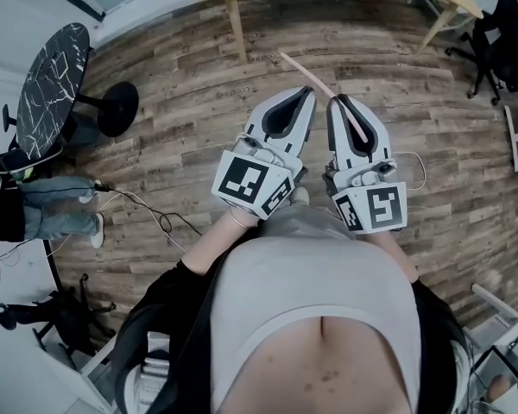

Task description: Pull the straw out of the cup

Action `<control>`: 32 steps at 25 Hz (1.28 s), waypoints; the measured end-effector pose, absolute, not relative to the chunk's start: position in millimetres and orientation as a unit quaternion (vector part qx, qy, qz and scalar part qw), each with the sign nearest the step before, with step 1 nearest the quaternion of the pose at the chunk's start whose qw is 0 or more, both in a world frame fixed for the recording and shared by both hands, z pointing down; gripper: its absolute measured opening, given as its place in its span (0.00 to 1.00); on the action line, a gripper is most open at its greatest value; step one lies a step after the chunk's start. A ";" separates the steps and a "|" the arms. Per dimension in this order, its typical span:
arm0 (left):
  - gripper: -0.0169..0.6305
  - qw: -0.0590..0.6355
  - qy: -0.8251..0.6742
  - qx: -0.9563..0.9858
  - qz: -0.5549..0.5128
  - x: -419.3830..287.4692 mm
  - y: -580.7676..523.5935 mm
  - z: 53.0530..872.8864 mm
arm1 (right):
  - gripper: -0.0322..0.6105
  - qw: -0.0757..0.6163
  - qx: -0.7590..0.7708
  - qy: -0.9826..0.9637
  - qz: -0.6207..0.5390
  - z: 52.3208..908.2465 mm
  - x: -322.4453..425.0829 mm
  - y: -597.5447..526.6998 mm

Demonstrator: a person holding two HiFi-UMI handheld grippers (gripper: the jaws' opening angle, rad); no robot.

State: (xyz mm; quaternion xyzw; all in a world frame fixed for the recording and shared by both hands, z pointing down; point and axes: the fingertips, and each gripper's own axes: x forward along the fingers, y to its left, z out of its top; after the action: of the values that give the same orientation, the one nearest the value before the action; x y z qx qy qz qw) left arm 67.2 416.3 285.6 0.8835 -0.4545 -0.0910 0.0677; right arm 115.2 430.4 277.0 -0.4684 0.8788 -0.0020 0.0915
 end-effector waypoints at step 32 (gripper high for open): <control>0.04 0.075 -0.465 0.876 -0.101 19.9 407.8 284.9 | 0.13 0.087 -0.472 0.877 0.019 272.1 81.8 420.3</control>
State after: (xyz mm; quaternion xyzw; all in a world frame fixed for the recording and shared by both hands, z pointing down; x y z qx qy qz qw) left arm 19.9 407.8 284.9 0.8763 -0.4652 -0.1007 0.0746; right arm 81.8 420.3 272.1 -0.4724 0.8769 0.0191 0.0867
